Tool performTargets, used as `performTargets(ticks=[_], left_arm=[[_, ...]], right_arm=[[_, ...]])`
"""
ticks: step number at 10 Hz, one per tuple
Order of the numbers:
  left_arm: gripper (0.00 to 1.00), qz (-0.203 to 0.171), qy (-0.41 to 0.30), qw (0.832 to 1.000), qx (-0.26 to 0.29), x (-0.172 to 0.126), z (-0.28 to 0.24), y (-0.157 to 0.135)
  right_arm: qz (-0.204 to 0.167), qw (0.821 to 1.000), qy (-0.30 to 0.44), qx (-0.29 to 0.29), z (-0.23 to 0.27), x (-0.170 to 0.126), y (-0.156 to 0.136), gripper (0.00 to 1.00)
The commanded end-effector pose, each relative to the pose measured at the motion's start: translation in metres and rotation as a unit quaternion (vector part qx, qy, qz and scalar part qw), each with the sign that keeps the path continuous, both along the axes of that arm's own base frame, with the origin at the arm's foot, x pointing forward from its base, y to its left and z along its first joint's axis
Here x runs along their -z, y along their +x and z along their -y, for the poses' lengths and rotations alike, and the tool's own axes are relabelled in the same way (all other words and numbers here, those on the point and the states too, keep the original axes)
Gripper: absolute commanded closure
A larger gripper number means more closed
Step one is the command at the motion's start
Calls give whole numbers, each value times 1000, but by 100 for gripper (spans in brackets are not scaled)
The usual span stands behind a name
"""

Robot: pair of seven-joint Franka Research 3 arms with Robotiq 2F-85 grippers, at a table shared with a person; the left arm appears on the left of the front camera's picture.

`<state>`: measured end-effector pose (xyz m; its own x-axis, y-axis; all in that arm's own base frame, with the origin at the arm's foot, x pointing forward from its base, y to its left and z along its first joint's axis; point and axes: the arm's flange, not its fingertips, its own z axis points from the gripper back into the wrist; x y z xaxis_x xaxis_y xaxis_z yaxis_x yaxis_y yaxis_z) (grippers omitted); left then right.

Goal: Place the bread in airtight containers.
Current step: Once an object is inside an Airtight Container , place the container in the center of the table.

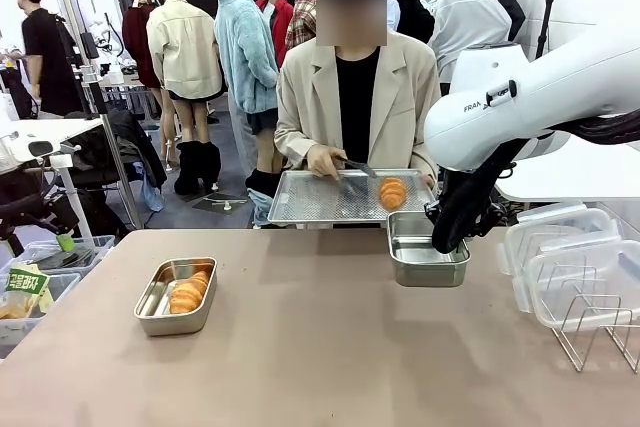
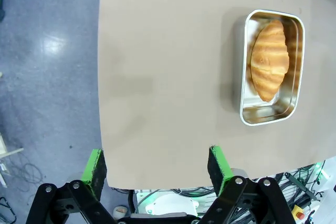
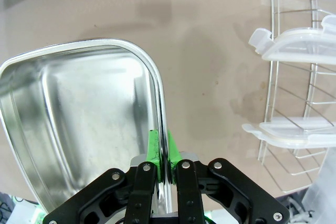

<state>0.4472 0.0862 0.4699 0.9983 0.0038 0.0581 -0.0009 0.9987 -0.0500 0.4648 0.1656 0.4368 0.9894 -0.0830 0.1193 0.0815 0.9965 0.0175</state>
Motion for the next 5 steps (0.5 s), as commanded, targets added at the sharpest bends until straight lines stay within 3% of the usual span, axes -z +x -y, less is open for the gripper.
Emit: performTargets(ticks=[1, 5], left_arm=[[0, 6, 6, 1000, -10, 1, 0, 0], [0, 6, 6, 1000, -10, 1, 0, 0]], right_arm=[[9, 1000, 1, 6, -1, 1, -3, 100], [9, 1000, 1, 6, -1, 1, -3, 100]])
